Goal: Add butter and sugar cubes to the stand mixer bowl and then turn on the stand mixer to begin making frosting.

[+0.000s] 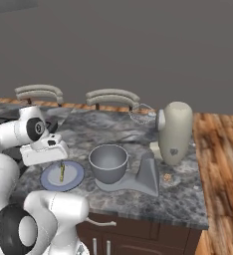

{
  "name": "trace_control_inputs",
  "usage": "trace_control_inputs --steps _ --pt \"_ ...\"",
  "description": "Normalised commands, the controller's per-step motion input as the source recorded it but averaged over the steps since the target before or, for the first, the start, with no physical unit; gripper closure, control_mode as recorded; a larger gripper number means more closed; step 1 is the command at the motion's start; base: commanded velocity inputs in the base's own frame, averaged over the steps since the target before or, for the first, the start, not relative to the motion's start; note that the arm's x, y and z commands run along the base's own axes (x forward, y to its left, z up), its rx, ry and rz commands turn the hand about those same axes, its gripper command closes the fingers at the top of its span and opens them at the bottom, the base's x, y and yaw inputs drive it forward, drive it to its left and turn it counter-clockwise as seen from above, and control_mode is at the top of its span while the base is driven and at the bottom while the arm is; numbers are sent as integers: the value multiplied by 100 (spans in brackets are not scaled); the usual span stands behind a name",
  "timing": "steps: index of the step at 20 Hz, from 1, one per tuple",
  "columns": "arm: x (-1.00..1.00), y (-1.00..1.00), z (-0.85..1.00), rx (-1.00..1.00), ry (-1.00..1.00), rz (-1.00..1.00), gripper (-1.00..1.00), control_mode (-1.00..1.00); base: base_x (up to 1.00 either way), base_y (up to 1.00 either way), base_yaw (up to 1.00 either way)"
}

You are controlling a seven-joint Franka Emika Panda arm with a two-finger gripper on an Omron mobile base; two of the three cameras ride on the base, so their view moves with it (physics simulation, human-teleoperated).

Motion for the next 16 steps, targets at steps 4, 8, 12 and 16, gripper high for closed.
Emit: trace_control_inputs --steps 4,8,12,16 --pt "37 0 -24 0 6 0 -100 -100 0 0 0" --pt "30 0 -29 0 3 0 -100 -100 0 0 0" --pt "24 0 -40 0 3 -1 -100 -100 0 0 0" --pt "18 0 -34 0 3 -1 -100 -100 0 0 0"
